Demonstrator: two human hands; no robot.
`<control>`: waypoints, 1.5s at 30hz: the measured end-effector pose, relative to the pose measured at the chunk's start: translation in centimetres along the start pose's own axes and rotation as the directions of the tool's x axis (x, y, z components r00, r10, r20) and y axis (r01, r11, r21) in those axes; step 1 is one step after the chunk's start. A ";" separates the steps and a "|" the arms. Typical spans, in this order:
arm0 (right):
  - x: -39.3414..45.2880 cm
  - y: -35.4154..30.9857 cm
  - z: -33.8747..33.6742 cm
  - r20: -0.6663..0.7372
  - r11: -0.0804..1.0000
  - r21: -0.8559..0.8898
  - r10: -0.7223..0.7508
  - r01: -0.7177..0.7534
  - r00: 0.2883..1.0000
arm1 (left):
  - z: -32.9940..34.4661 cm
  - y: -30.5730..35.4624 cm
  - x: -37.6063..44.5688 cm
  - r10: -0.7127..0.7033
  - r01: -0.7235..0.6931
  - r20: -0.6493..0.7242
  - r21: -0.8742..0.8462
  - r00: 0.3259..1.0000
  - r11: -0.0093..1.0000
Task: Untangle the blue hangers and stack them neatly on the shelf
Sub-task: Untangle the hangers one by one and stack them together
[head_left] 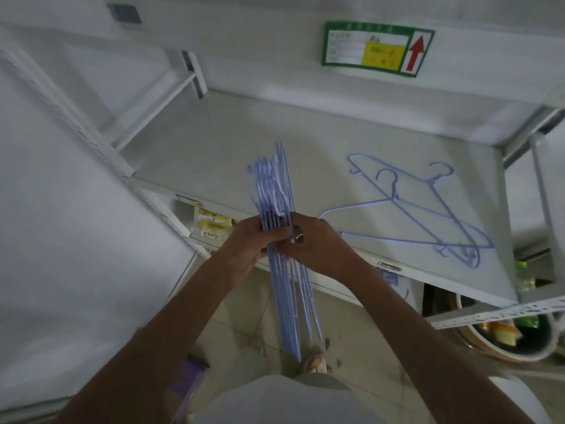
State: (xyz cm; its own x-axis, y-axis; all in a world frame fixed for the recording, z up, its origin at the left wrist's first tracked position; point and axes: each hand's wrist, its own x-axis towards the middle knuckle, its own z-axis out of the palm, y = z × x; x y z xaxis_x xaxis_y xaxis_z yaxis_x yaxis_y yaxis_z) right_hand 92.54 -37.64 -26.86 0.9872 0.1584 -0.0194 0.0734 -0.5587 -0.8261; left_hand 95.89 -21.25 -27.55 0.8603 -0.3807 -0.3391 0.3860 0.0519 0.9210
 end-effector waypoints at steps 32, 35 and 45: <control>-1.1 0.1 -0.2 0.185 0.636 0.635 0.426 -0.439 0.886 | 1.6 2.5 8.2 0.077 -0.079 0.376 -0.009 0.923 0.997; -1.1 0.4 0.2 0.121 0.658 0.579 0.514 -0.481 0.849 | 1.8 2.1 9.6 0.019 0.019 0.365 -0.101 0.931 0.995; -1.7 9.0 -10.1 -0.091 0.591 0.660 0.676 -0.464 0.731 | 3.7 3.1 11.3 -0.083 0.125 0.332 -0.107 0.940 0.986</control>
State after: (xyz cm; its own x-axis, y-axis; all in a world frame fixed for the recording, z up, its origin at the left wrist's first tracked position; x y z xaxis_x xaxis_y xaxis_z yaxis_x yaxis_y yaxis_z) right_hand 92.94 -51.20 -28.59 0.7844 -0.3358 -0.5214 -0.5084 0.1335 -0.8507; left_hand 105.59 -28.82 -27.87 0.6658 -0.6686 -0.3311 0.5238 0.1029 0.8456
